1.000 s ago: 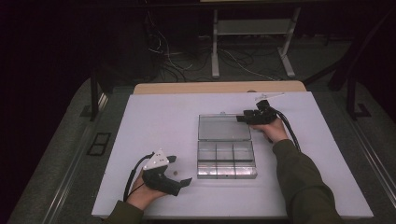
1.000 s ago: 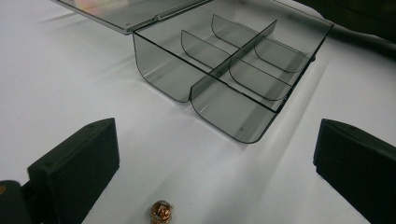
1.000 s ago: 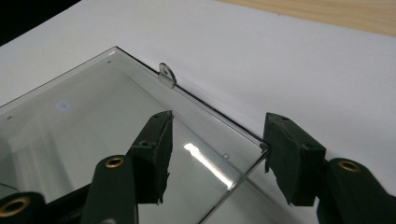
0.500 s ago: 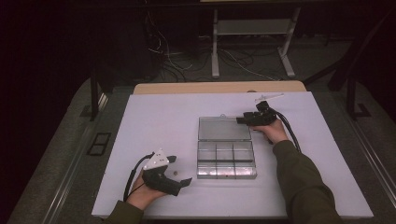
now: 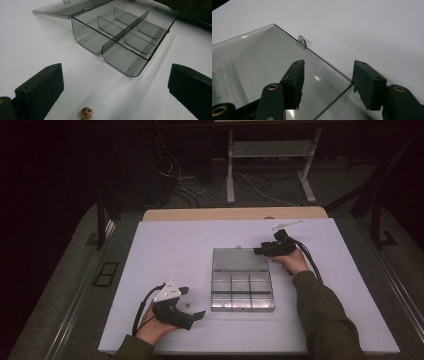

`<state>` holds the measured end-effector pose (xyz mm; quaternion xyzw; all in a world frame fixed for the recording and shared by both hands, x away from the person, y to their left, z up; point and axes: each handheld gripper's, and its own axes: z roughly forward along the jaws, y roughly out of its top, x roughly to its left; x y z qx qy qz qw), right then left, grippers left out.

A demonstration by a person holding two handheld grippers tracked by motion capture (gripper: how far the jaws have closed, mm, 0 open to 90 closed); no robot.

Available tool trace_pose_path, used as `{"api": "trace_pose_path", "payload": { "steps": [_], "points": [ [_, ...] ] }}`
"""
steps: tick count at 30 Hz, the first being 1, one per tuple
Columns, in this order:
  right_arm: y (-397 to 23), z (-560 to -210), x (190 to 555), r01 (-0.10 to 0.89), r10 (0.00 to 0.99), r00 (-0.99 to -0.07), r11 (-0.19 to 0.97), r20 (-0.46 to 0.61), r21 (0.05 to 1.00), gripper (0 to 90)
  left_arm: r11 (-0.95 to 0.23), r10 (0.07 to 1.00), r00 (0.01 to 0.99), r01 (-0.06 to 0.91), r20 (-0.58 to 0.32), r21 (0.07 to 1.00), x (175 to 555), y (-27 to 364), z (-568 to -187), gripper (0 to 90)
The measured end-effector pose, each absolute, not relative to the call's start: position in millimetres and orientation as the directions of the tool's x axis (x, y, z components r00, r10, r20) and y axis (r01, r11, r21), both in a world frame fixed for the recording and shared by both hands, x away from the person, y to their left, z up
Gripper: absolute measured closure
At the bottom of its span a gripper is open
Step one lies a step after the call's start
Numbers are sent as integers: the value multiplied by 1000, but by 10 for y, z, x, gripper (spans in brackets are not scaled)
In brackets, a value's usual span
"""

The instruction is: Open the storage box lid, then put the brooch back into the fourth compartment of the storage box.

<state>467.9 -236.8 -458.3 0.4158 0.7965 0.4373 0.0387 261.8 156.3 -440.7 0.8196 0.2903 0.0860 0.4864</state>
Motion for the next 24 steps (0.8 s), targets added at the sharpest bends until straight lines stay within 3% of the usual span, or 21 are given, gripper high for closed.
{"api": "trace_pose_path", "payload": {
  "steps": [24],
  "points": [
    [-2512,-4252,4376,569,682,-684,278,259,774,309,-358,569,810,397,-139,845,2617,1564,-4413,0]
  ]
}}
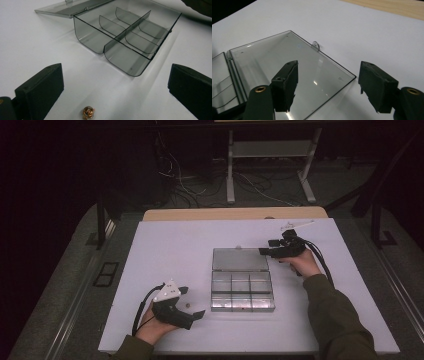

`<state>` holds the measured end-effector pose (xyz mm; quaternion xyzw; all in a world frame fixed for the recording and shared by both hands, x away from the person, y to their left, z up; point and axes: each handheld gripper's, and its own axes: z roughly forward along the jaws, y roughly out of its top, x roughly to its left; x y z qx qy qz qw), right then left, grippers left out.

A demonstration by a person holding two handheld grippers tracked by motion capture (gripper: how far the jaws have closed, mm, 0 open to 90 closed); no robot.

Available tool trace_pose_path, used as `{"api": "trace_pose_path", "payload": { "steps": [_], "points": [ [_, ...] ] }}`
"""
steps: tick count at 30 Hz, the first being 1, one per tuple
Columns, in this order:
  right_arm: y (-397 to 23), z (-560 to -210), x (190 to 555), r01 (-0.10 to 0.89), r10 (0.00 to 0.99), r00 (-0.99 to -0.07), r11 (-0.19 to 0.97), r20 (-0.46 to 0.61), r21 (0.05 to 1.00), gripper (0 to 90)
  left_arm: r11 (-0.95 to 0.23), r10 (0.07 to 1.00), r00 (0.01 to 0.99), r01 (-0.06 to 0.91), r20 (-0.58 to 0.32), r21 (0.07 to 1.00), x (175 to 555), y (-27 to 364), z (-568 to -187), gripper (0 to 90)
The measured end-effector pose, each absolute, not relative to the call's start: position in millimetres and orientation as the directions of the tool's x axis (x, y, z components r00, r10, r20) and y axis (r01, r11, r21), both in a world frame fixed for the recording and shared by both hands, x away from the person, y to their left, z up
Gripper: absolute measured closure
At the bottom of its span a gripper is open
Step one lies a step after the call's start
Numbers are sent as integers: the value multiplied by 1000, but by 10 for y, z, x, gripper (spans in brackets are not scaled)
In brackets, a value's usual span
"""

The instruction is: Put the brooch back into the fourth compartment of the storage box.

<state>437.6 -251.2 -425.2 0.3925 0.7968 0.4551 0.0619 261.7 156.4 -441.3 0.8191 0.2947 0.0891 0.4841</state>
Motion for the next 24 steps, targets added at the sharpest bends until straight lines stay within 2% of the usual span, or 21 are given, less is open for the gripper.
{"api": "trace_pose_path", "payload": {
  "steps": [5,15,24],
  "points": [
    [-2554,-4182,4267,558,688,-680,260,254,788,293,-360,568,812,391,-134,847,2608,1567,-4402,0],
    [-2603,-4094,3995,514,696,-688,265,208,816,204,-360,568,812,391,-133,847,2608,1568,-4400,0],
    [-2658,-4074,3717,496,691,-699,280,186,822,201,-360,568,812,391,-133,847,2609,1569,-4399,0]
  ]
}}
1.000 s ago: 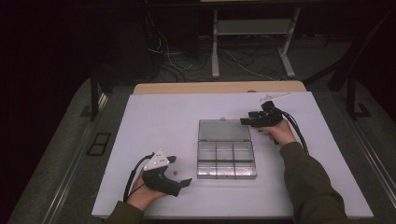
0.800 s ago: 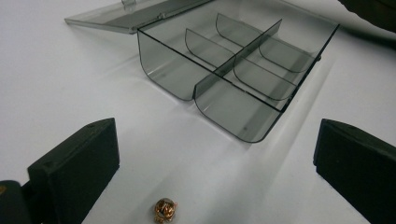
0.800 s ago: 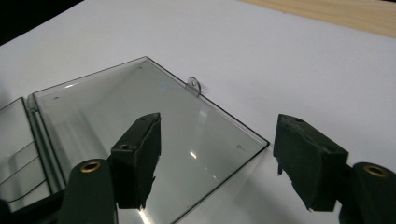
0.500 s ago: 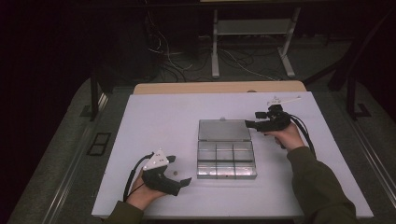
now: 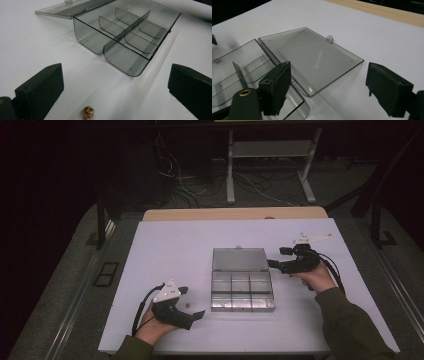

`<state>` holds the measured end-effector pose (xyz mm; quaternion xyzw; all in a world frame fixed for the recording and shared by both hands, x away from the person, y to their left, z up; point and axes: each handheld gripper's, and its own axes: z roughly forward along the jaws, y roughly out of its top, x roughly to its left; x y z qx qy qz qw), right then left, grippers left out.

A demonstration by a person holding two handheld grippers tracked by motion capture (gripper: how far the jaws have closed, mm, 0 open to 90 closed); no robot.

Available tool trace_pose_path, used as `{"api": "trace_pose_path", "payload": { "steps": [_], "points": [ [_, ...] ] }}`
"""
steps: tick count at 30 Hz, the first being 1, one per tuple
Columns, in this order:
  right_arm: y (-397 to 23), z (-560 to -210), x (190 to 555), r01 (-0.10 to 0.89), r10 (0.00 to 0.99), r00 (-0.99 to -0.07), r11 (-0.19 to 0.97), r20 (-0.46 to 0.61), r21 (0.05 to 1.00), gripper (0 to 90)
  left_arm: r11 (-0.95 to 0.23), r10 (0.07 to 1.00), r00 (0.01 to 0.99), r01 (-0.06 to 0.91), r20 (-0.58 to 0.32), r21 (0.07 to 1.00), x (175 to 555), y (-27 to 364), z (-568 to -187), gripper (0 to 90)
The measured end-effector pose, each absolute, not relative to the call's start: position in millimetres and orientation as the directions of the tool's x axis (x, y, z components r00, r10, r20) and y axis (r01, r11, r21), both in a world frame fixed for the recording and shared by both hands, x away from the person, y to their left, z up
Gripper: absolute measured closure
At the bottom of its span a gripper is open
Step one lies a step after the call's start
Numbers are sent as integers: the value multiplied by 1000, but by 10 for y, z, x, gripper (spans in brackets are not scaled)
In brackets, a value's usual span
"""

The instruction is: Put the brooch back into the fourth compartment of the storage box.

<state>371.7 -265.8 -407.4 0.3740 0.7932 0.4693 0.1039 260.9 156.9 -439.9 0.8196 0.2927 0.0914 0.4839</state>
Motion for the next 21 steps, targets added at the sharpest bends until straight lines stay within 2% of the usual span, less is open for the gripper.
{"api": "trace_pose_path", "payload": {
  "steps": [9,21],
  "points": [
    [-2697,-4120,3406,483,711,-691,318,132,816,201,-363,569,812,390,-130,846,2609,1574,-4396,0],
    [-2803,-4179,3041,476,723,-677,291,135,830,200,-368,570,812,388,-125,845,2615,1577,-4398,0]
  ]
}}
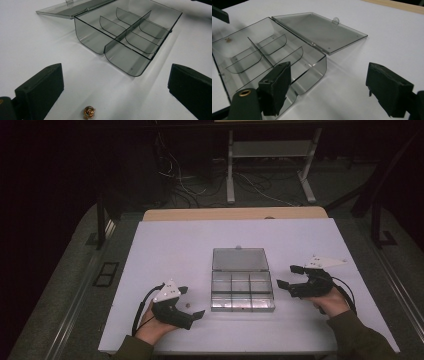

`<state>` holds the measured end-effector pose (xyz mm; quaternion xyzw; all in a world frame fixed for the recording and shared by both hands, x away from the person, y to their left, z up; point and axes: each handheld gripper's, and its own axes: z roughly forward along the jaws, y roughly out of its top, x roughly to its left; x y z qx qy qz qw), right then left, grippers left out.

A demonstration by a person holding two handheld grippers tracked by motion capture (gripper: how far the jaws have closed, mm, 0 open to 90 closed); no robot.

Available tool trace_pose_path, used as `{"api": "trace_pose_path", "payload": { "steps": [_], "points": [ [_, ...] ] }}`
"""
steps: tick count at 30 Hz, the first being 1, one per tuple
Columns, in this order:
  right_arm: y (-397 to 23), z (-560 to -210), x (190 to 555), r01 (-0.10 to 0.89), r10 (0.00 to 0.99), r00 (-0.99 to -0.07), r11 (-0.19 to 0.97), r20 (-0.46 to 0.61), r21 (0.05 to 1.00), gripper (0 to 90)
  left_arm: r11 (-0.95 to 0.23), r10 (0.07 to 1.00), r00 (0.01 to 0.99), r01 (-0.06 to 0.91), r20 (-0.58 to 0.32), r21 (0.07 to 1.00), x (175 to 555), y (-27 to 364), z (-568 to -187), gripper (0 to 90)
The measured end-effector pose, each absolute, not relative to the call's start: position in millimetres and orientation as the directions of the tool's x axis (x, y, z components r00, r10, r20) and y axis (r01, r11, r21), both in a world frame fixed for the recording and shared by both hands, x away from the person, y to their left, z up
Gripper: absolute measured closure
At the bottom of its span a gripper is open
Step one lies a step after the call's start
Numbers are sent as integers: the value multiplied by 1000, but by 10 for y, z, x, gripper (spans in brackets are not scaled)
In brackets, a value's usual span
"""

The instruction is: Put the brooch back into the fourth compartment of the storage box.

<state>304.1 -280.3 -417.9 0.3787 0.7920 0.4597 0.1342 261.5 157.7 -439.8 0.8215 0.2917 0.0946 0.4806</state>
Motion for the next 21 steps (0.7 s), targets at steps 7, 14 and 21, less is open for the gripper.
{"api": "trace_pose_path", "payload": {
  "steps": [7,14,21],
  "points": [
    [-2862,-4233,2851,466,729,-673,285,126,838,187,-360,576,807,389,-126,848,2620,1583,-4396,0],
    [-2908,-4306,2669,451,734,-667,259,130,854,175,-367,578,808,385,-117,847,2634,1595,-4388,0],
    [-2962,-4387,2547,458,737,-663,257,134,851,175,-366,581,806,384,-115,848,2651,1604,-4380,0]
  ]
}}
